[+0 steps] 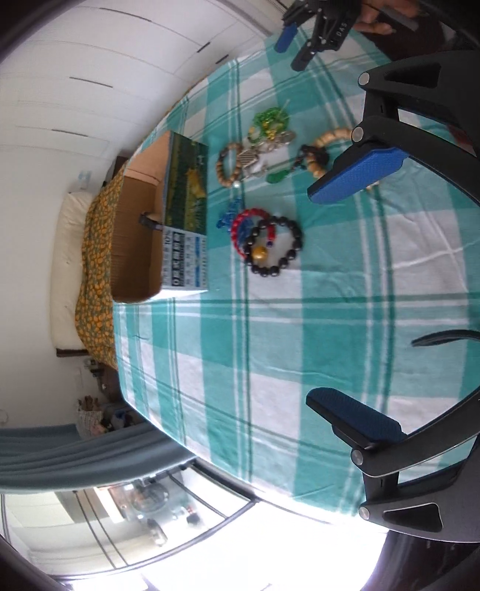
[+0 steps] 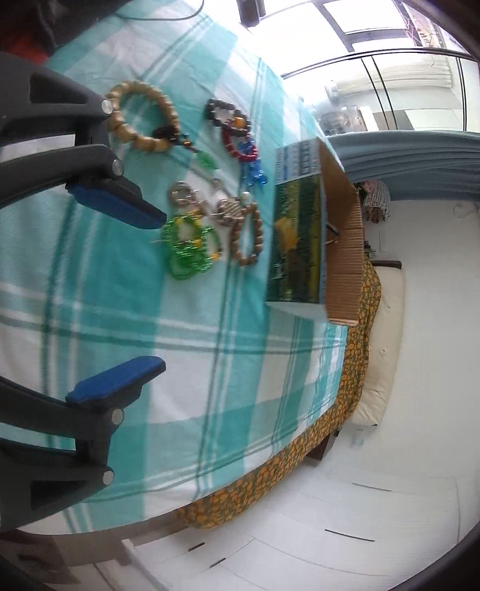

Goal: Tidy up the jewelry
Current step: 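Withdraw both tools from the box back over the remaining jewelry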

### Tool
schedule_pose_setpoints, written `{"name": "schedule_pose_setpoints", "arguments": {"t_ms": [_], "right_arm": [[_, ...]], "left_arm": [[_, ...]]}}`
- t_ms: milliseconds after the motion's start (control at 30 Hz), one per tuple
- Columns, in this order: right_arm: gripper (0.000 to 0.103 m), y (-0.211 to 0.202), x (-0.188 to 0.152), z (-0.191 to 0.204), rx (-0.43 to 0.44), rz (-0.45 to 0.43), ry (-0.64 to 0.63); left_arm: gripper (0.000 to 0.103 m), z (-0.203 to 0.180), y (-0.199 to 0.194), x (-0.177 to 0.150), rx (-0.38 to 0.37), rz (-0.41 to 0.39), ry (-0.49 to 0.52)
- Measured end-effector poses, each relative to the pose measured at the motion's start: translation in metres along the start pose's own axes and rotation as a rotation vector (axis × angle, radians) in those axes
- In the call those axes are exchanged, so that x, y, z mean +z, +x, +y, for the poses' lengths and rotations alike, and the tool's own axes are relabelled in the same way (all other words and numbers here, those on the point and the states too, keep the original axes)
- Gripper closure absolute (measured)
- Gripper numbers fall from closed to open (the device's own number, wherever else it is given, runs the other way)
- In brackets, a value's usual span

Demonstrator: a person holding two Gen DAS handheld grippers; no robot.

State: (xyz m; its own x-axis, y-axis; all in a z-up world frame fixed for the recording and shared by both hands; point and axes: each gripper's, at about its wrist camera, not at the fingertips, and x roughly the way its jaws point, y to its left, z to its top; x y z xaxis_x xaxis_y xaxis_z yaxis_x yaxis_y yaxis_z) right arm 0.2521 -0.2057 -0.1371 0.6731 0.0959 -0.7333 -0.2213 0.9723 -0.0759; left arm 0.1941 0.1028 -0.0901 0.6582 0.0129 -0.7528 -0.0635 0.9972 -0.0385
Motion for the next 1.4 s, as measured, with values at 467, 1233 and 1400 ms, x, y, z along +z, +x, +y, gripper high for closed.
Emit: {"name": "schedule_pose_setpoints", "arguments": {"t_ms": [467, 1233, 1400], "right_arm": [[0.030, 0.006, -0.058, 0.008, -0.018, 0.051, 0.047], [0.020, 0.009, -0.061, 0.005, -0.027, 0.017, 0.078], [0.019, 0.009, -0.060, 0.005, -0.033, 0.025, 0.085]], "left_arm": [[0.003, -0.009, 0.062, -0.059, 0.014, 0.101, -0.088], [0.000, -0.018, 0.070, -0.071, 0.076, 0.067, -0.057], [0.000, -0.018, 0.071, -0.071, 0.076, 0.069, -0.058]]}}
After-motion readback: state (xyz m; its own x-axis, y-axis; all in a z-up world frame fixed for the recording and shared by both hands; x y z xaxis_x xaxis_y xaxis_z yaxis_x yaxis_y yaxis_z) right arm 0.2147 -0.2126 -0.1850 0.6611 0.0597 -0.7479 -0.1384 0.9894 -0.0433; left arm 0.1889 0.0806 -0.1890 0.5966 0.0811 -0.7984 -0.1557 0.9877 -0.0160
